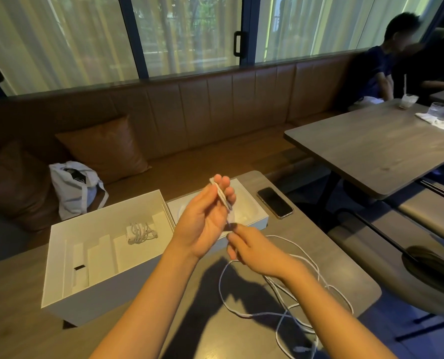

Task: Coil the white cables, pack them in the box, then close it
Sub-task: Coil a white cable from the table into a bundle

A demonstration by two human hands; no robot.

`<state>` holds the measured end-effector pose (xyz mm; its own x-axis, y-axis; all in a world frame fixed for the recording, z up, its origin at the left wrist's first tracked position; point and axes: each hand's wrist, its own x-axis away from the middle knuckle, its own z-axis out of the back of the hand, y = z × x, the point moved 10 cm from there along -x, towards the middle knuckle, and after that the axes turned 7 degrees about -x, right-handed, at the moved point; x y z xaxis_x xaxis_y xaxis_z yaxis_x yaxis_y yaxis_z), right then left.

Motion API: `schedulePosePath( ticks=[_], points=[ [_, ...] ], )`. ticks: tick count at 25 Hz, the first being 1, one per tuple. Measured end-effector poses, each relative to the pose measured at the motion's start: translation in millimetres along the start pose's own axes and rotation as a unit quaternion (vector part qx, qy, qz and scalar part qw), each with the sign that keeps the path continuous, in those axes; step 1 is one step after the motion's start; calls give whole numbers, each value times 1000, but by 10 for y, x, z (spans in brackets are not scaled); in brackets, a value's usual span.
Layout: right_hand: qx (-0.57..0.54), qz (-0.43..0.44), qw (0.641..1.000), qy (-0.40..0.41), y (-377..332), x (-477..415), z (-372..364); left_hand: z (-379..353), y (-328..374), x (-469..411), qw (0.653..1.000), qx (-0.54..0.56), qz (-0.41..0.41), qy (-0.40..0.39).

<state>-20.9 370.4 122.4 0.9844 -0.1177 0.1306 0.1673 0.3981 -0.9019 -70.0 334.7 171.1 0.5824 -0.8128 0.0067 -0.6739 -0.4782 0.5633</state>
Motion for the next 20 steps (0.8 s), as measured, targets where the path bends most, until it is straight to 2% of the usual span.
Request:
schedulePosePath(
  ticks=[1,2,3,4,5,7,8,9,11,13,18,20],
  points=[
    [66,-12,998,-13,37,42,-36,182,119,-30,988,-108,-63,91],
    [125,-12,992,-13,28,87,-23,304,241,-25,951,-245,-114,152],
    [171,-3,985,-2,-29,119,30,337,318,-14,893,-385,-146,180],
    [197,17,980,19,-135,152,118,334,310,-25,836,-498,-153,172],
    [210,38,976,40,-262,188,217,316,224,-36,794,-576,-140,136],
    [208,73,973,74,-476,267,429,269,-48,-29,748,-658,-80,19],
    [195,80,974,86,-519,293,538,222,-176,7,746,-664,-42,-34],
    [172,80,977,95,-538,316,641,191,-282,52,765,-641,6,-68],
    [98,76,986,113,-498,322,805,143,-413,156,838,-529,101,-90],
    [17,93,987,127,-474,308,890,74,-458,229,884,-429,153,-104],
    [-159,123,961,188,-326,210,859,-211,-424,281,933,-235,165,-216],
    [-206,106,959,164,-246,151,675,-337,-305,230,960,-105,128,-226]
  ],
)
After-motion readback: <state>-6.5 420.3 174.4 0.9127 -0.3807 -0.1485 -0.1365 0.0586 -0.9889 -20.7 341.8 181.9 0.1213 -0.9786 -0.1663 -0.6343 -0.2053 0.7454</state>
